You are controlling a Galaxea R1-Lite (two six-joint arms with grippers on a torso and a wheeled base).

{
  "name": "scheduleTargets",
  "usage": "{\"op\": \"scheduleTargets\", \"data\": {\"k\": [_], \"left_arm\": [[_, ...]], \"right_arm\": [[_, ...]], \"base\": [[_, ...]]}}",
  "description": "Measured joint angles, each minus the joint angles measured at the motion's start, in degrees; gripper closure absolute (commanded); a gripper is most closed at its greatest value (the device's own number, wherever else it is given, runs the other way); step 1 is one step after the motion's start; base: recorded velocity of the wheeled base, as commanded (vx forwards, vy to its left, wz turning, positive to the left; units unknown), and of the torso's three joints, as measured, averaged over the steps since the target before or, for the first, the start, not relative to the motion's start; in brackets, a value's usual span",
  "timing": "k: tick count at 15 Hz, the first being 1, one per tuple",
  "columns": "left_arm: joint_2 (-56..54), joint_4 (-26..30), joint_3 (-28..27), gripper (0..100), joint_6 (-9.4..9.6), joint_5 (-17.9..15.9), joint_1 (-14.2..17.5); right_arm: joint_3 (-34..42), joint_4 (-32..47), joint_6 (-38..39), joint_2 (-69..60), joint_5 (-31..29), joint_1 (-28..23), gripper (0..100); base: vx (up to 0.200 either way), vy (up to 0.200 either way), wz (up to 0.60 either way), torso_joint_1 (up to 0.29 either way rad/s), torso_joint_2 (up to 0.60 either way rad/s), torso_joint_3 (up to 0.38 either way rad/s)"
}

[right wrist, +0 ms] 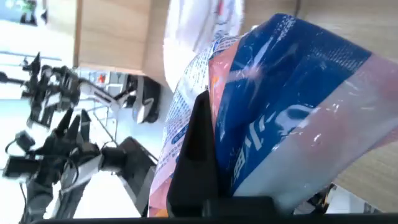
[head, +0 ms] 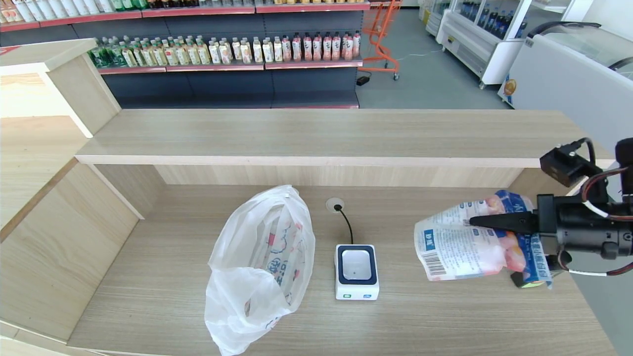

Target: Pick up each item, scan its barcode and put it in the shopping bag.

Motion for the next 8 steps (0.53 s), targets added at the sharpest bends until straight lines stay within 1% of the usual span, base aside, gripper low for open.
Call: {"op": "scheduleTargets", "data": {"k": [1,2,3,4,5,6,8], "left_arm": [[0.0,0.0,0.0,0,0.0,0.0,0.0],[0.0,0.0,0.0,0,0.0,0.0,0.0],[0.0,0.0,0.0,0,0.0,0.0,0.0],[0.0,0.0,0.0,0,0.0,0.0,0.0],[0.0,0.0,0.0,0,0.0,0.0,0.0],[0.0,0.0,0.0,0,0.0,0.0,0.0],[0.0,0.0,0.0,0,0.0,0.0,0.0]], "right_arm": [[-0.1,0.0,-5.7,-1.8,7.8,-1.2,100],[-0.2,-0.1,-11.7,-3.1,13.8,-2.4,100],[-0.2,-0.1,-16.6,-4.2,17.9,-3.2,100],[-0.2,-0.1,-18.8,-4.9,20.0,-3.3,100],[-0.3,-0.1,-19.3,-5.5,20.9,-3.0,100],[-0.6,0.1,-18.0,-6.3,22.2,-1.8,100],[-1.4,-0.1,-10.5,-8.0,23.4,0.7,100]], "base": [[0.0,0.0,0.0,0.0,0.0,0.0],[0.0,0.0,0.0,0.0,0.0,0.0],[0.0,0.0,0.0,0.0,0.0,0.0],[0.0,0.0,0.0,0.0,0.0,0.0],[0.0,0.0,0.0,0.0,0.0,0.0],[0.0,0.0,0.0,0.0,0.0,0.0],[0.0,0.0,0.0,0.0,0.0,0.0]]}}
